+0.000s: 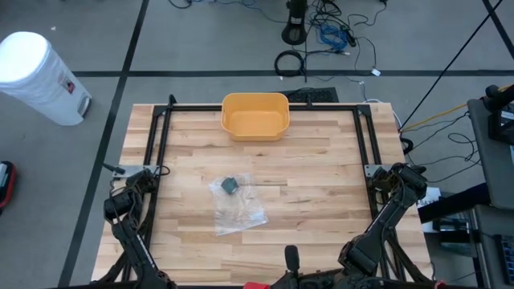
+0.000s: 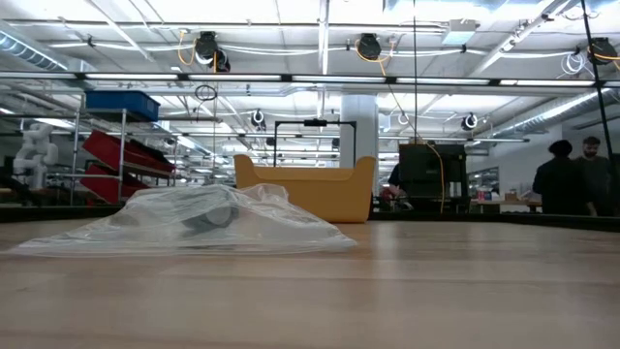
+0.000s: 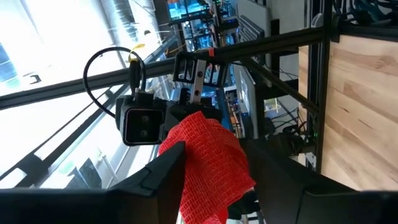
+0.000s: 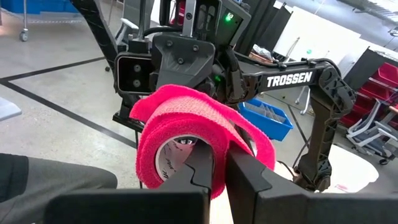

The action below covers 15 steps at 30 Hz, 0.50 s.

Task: Roll bandage
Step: Roll the red bandage

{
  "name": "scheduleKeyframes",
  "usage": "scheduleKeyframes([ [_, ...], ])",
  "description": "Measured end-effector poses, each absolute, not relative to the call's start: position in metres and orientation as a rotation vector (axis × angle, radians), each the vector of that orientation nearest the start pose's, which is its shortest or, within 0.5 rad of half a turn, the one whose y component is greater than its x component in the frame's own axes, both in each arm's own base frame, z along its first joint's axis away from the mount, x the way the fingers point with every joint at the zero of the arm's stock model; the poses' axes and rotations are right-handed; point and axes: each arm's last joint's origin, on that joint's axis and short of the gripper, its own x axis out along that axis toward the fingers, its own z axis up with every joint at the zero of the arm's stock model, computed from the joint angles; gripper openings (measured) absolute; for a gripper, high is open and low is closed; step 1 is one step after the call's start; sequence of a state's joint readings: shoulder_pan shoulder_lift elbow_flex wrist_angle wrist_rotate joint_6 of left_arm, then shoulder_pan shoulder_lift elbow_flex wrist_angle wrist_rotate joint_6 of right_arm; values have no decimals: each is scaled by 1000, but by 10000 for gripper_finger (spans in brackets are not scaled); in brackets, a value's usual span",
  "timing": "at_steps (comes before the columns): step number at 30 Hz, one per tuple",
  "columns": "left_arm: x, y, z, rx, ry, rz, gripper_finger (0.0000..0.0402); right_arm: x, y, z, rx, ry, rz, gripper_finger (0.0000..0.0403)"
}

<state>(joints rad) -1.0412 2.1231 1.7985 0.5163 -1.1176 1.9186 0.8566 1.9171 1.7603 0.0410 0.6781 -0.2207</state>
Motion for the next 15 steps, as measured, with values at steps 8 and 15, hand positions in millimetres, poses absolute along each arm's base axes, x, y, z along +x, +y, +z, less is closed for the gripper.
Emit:
scheduleKeyframes([
  [8,267,-410,322,1756,9,131,143,309,329,362,-301,64,187,18],
  [15,257,-415,329,1707,-35,149,90,309,329,362,-301,64,188,18],
])
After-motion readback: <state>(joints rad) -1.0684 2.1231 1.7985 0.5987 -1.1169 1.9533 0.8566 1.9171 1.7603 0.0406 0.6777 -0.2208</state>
